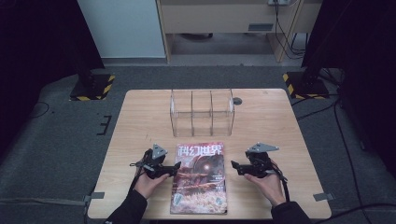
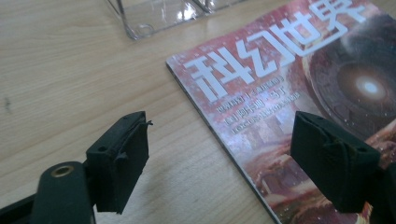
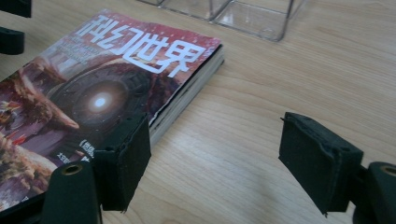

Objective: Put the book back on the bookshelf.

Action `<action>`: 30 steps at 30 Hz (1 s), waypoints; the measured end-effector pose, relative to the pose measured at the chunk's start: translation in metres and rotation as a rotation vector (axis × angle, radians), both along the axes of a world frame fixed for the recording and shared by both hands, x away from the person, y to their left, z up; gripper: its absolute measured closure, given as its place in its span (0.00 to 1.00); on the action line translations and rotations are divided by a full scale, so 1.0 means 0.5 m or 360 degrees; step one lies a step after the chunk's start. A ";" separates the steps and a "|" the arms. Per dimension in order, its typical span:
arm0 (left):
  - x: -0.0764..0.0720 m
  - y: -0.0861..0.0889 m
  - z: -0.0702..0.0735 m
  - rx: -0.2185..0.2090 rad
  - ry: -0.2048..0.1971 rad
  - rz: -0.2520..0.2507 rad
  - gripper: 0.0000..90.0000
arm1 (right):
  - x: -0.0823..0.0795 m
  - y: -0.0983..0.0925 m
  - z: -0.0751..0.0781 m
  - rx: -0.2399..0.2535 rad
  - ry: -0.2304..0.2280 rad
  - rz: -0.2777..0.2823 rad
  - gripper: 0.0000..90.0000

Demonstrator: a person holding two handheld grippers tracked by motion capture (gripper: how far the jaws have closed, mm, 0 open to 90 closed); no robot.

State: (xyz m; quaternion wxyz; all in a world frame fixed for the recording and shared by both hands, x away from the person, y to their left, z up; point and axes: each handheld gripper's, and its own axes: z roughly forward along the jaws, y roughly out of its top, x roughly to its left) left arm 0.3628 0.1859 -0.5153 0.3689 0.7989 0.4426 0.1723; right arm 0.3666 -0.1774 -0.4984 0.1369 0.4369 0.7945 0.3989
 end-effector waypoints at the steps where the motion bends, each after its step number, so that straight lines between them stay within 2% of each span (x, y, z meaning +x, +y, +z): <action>1: 0.000 -0.002 -0.002 0.0002 0.0014 -0.0016 0.21 | -0.001 0.005 -0.002 -0.0001 0.0005 0.0016 0.29; 7: 0.001 -0.012 -0.010 0.0018 0.0044 -0.0087 0.21 | -0.006 0.035 -0.011 0.0031 0.0031 0.0084 0.33; 9: 0.000 -0.019 -0.016 0.0043 0.0078 -0.0119 0.22 | -0.010 0.055 -0.019 0.0038 0.0057 0.0133 0.35; 12: 0.000 -0.026 -0.022 0.0067 0.0091 -0.0148 0.22 | -0.013 0.072 -0.029 0.0039 0.0072 0.0166 0.36; 13: 0.000 -0.026 -0.022 0.0067 0.0091 -0.0148 0.21 | -0.013 0.072 -0.029 0.0039 0.0072 0.0166 0.36; 14: 0.000 -0.029 -0.023 0.0060 0.0087 -0.0152 0.21 | -0.016 0.084 -0.038 0.0064 0.0109 0.0174 0.36; 18: 0.001 -0.031 -0.024 0.0053 0.0097 -0.0149 0.20 | -0.016 0.099 -0.051 0.0056 0.0136 0.0184 0.35; 21: 0.004 -0.029 -0.026 0.0033 0.0126 -0.0132 0.18 | -0.015 0.108 -0.058 0.0042 0.0130 0.0199 0.34; 25: 0.005 -0.030 -0.028 0.0029 0.0119 -0.0136 0.16 | -0.015 0.112 -0.062 0.0030 0.0139 0.0196 0.31; 30: 0.004 -0.038 -0.031 0.0017 0.0092 -0.0172 0.16 | -0.012 0.116 -0.067 0.0051 0.0108 0.0182 0.28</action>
